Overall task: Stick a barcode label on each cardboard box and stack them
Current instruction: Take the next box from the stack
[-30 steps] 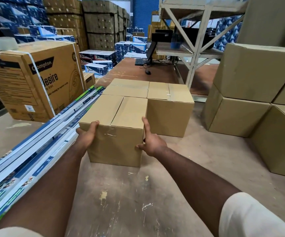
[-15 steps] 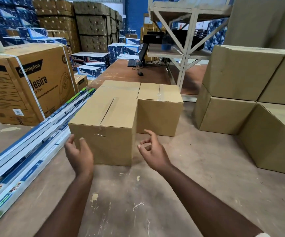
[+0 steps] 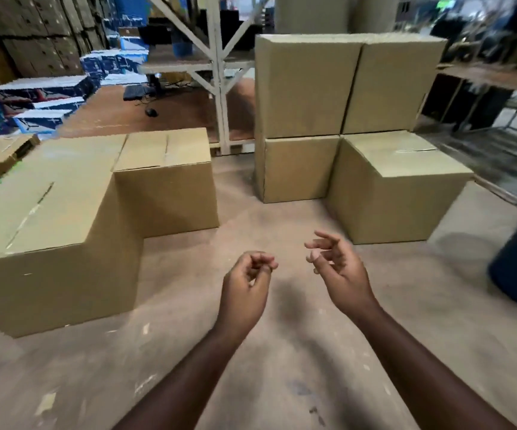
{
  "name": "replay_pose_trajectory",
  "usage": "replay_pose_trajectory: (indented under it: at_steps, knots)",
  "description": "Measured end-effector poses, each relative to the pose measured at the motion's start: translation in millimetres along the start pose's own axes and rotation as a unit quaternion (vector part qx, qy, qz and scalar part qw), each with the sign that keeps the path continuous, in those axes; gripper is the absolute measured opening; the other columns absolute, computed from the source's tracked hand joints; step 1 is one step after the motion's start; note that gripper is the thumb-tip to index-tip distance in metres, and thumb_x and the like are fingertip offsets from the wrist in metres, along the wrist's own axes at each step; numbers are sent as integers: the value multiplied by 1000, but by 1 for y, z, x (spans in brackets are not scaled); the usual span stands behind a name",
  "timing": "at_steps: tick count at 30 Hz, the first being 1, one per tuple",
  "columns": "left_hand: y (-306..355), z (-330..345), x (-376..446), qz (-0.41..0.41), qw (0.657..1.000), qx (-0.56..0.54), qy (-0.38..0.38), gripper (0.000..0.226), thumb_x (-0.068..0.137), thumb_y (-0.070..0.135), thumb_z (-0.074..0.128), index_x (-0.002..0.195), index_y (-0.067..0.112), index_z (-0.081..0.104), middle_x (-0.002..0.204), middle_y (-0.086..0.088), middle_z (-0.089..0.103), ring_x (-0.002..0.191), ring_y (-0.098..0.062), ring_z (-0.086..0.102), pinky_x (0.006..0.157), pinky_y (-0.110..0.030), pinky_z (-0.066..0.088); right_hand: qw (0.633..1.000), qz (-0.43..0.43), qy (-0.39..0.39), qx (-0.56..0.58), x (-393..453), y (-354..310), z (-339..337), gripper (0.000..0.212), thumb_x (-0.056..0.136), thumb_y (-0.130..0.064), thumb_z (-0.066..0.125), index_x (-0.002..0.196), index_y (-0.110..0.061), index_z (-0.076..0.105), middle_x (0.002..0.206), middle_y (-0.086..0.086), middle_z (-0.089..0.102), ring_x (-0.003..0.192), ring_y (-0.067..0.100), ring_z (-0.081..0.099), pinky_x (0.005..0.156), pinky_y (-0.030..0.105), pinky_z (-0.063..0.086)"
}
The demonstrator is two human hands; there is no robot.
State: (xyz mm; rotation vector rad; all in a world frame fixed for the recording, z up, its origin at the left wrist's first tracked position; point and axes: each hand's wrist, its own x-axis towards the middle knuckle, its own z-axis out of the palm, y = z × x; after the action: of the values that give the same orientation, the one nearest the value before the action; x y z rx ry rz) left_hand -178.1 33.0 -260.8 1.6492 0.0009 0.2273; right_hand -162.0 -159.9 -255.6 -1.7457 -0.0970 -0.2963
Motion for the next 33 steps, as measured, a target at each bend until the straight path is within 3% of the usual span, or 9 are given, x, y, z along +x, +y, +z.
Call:
replay_pose_trajectory:
  at_steps: [4, 8, 11, 14, 18, 21, 24, 28, 33]
  knots:
    - [32, 114, 36, 45, 997, 1, -59, 9, 95, 24, 61, 101, 27, 67, 95, 5, 75, 90, -21, 70, 85, -37, 56, 995, 23, 93, 4, 37, 18, -108, 32, 101, -15, 67, 125, -36, 61, 114, -4, 75, 103, 22, 69, 90, 53, 55]
    - [51, 215, 86, 61, 995, 49, -65, 28, 91, 27, 61, 119, 24, 59, 111, 7, 69, 90, -8, 66, 87, -35, 56, 991, 60, 123, 1, 99, 39, -188, 35, 98, -18, 70, 128, -32, 57, 120, -5, 70, 108, 15, 66, 101, 53, 54]
    - [61, 272, 129, 59, 981, 160, -91, 52, 91, 35, 62, 140, 31, 46, 139, 2, 56, 116, -15, 62, 102, -40, 52, 987, 106, 122, 20, 143, 48, -228, 48, 98, -23, 70, 140, -29, 48, 143, -1, 57, 122, 15, 58, 107, 48, 51]
    - [67, 309, 162, 30, 960, 245, -131, 68, 97, 35, 61, 157, 33, 29, 168, -5, 18, 149, -24, 34, 120, -31, 27, 977, 116, 170, -49, 179, 57, -258, 66, 95, -34, 72, 153, -30, 39, 152, 0, 49, 127, 17, 51, 103, 34, 44]
    - [58, 339, 194, -12, 932, 329, -150, 78, 97, 47, 60, 160, 43, 14, 171, 3, -8, 155, -31, 19, 124, -41, 24, 960, 135, 212, -123, 231, 74, -303, 103, 83, -52, 79, 161, -42, 13, 168, 1, 29, 154, 29, 29, 121, 53, 34]
    - [42, 341, 201, -4, 912, 382, -148, 75, 97, 52, 57, 159, 46, 17, 171, 5, -2, 154, -29, 24, 123, -37, 25, 954, 191, 229, -13, 255, 86, -317, 118, 79, -56, 83, 164, -38, 3, 170, 3, 27, 153, 29, 32, 122, 48, 34]
    - [34, 339, 194, 30, 922, 371, -110, 68, 98, 51, 56, 158, 42, 27, 171, 2, 11, 150, -22, 32, 115, -29, 28, 956, 180, 230, 4, 255, 107, -310, 109, 73, -65, 81, 160, -24, 31, 159, 4, 44, 145, 27, 45, 118, 40, 39]
    - [33, 326, 175, 51, 950, 303, -49, 61, 99, 53, 54, 151, 25, 40, 156, 2, 43, 142, -17, 43, 114, -29, 36, 950, 117, 288, 26, 229, 101, -298, 56, 81, -60, 79, 124, -30, 62, 131, -5, 63, 126, 18, 59, 106, 34, 49]
    - [13, 272, 123, -9, 995, 89, 52, 25, 99, 43, 61, 120, 32, 56, 124, -1, 68, 105, -6, 66, 98, -31, 52, 948, -6, 294, 127, 158, 69, -246, 29, 90, -32, 81, 104, -31, 55, 137, -1, 65, 131, 5, 59, 109, 25, 46]
